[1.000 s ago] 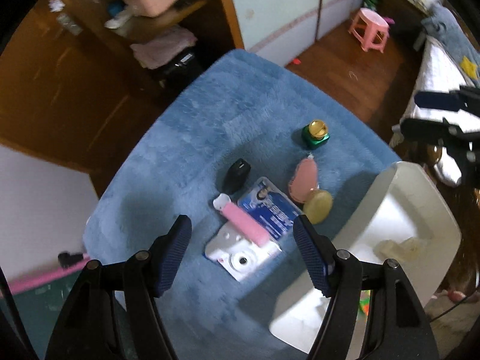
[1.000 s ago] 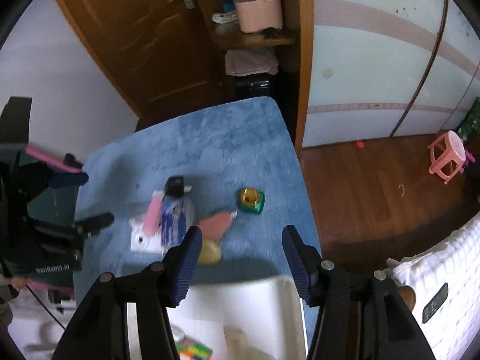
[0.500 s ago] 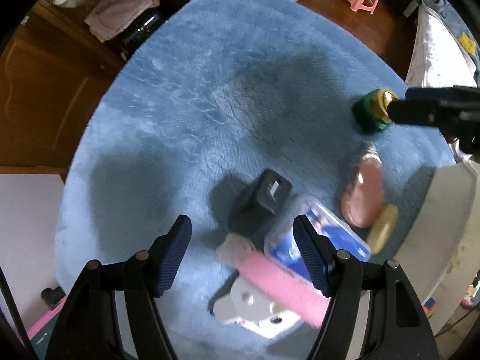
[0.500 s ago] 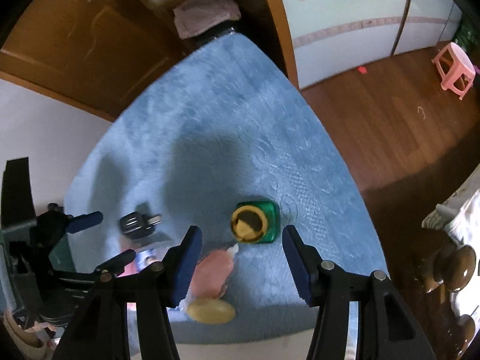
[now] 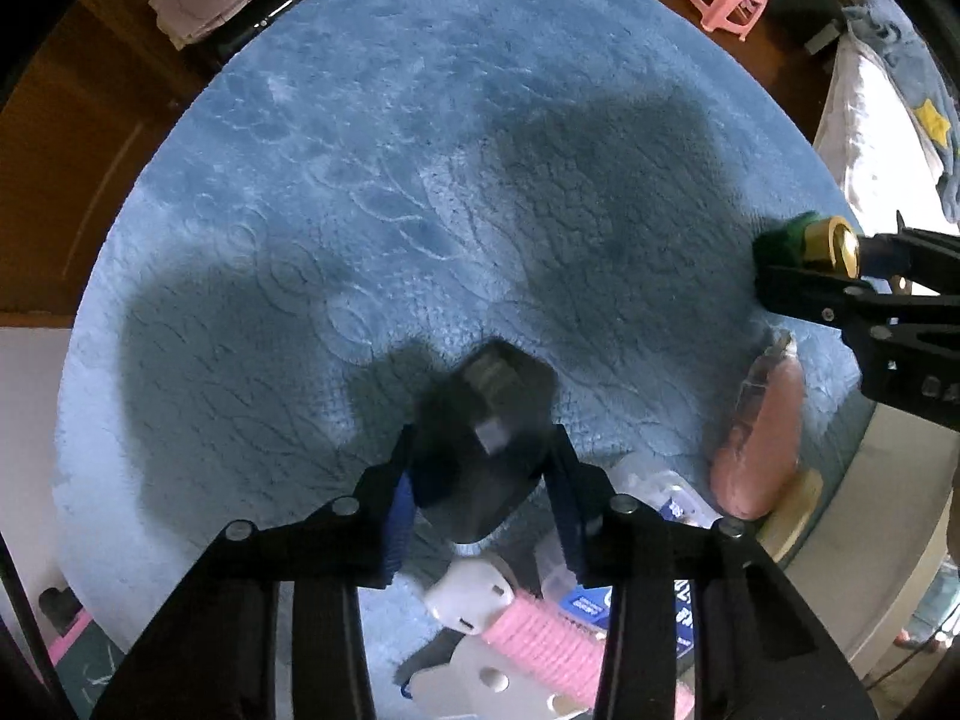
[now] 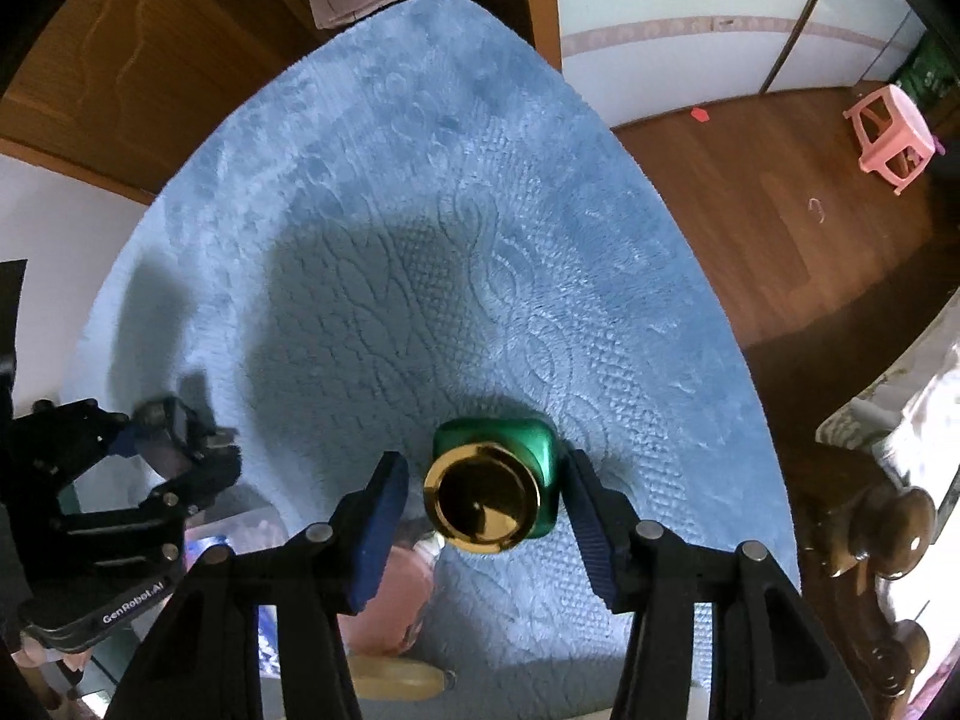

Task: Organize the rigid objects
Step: 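Close the right tool on the green-and-gold tin and lift it, then carry the black plug and green tin into the tray and open both tools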

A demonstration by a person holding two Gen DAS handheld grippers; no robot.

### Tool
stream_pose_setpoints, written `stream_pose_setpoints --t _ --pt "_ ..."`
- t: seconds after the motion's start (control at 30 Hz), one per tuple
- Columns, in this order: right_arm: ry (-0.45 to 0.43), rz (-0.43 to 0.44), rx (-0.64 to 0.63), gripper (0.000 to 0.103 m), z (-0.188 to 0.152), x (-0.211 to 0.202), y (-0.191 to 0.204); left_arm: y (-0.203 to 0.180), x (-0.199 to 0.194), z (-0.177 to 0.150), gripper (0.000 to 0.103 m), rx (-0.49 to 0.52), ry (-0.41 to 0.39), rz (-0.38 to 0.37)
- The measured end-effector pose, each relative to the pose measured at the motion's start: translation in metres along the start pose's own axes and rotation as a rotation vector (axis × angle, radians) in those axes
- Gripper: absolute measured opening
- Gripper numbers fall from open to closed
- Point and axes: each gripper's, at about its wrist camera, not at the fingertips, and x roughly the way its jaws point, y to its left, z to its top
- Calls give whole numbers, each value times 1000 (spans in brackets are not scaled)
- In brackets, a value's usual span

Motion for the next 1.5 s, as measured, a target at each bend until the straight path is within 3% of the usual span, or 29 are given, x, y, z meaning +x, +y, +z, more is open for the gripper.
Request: stream_pose_setpoints --t 0.07,0.27,0.33,0.4,0.87,1.13,1.3,1.5 --pt "-1 -21 1 42 0 1 -1 4 -3 -1 42 -24 -21 -23" --pt "-7 -20 -3 41 -3 -2 0 15 -14 -4 40 -93 -60 -51" --pt "-11 -2 0 41 -6 -4 1 16 -20 -8 38 -121 -71 -65" --pt "-21 18 -4 41 -9 -11 2 15 -26 -12 30 -147 -88 -79" --pt "-100 120 -68 41 -36 -68 11 -4 -87 -51 29 -276 -229 -103" --pt "-179 214 -178 41 -87 -144 11 -51 -168 -102 29 -246 -364 -116" --pt "-248 224 -284 41 -130 -192 5 -93 -211 -140 29 -255 -439 -109" --pt "-247 194 -407 41 -187 -208 -13 -137 -219 -188 29 -307 -478 -102"
